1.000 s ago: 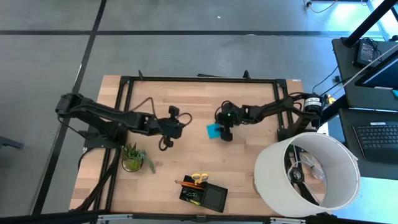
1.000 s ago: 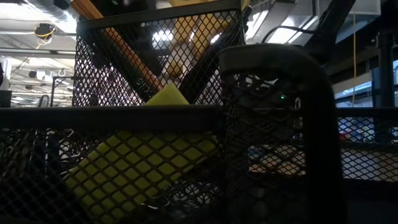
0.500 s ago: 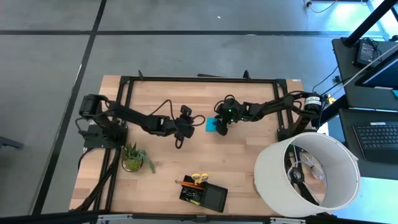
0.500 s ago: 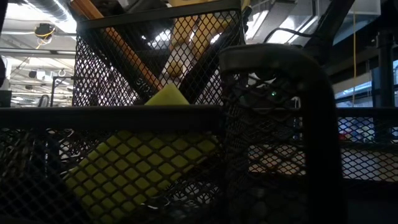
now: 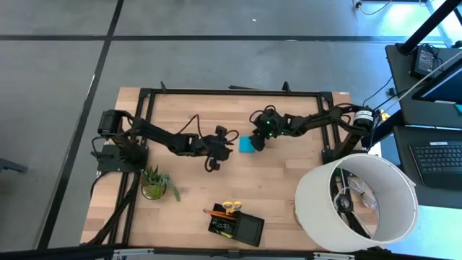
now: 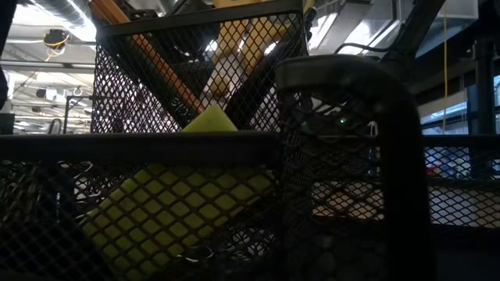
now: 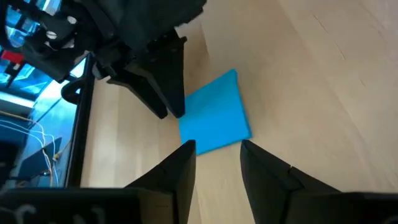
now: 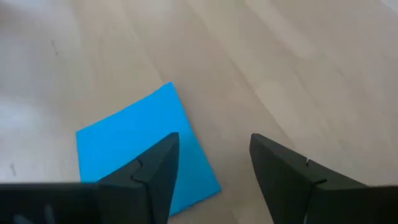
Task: Pick and place office supplies into organizer
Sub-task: Put the blue sticky notes into the black desk organizer
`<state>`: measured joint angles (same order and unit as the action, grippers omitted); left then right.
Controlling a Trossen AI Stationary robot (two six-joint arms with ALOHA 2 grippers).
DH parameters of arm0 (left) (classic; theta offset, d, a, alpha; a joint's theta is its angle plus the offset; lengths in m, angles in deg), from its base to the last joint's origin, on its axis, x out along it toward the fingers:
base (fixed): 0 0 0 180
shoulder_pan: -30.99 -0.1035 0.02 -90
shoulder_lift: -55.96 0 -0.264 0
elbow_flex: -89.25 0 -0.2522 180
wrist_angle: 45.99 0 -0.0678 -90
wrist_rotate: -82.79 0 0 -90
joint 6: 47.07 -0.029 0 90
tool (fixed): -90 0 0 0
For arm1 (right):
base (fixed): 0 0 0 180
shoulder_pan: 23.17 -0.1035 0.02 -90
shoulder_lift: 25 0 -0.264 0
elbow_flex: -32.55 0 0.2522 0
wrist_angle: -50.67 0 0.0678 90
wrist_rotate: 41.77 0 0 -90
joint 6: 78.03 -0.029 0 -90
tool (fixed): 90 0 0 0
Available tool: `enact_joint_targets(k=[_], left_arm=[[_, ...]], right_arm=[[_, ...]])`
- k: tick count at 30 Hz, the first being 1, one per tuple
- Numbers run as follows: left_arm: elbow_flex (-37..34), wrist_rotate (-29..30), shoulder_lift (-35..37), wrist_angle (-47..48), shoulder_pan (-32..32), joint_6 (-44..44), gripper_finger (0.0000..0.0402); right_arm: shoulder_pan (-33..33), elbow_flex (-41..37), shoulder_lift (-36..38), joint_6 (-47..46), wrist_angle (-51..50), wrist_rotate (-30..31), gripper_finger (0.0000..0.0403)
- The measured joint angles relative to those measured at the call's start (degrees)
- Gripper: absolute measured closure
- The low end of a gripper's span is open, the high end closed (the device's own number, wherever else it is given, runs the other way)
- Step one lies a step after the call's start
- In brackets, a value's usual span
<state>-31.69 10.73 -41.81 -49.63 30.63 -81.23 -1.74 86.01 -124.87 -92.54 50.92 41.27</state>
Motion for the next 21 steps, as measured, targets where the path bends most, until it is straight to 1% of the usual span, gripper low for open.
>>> enact_joint_targets(k=[2,6,13,17,21], left_arm=[[0.0,-0.3,-0.29,-0.66,-0.36,-0.01,0.0281],[0.03,-3.07,-2.4,-3.28,-1.04,-0.02,0.0281],[0.04,-3.0,-7.74,-8.79,-2.36,0.04,0.0281],[2.26,-4.03,-10.07,-9.07,-2.54,0.88,0.0281],[4.33,-4.13,-11.63,-9.16,-2.47,-1.12,0.0281]], right_arm=[[0.27,0.0,0.0,-0.06,-0.24,0.0,0.0203],[0.22,0.02,0.0,-0.03,-0.21,-0.1,0.0203],[0.22,0.04,0.02,-0.32,-0.21,-0.68,0.0203],[0.1,0.07,0.04,-0.32,-0.22,-0.71,0.0203],[0.11,0.09,0.07,-0.21,-0.76,-0.74,0.0203]])
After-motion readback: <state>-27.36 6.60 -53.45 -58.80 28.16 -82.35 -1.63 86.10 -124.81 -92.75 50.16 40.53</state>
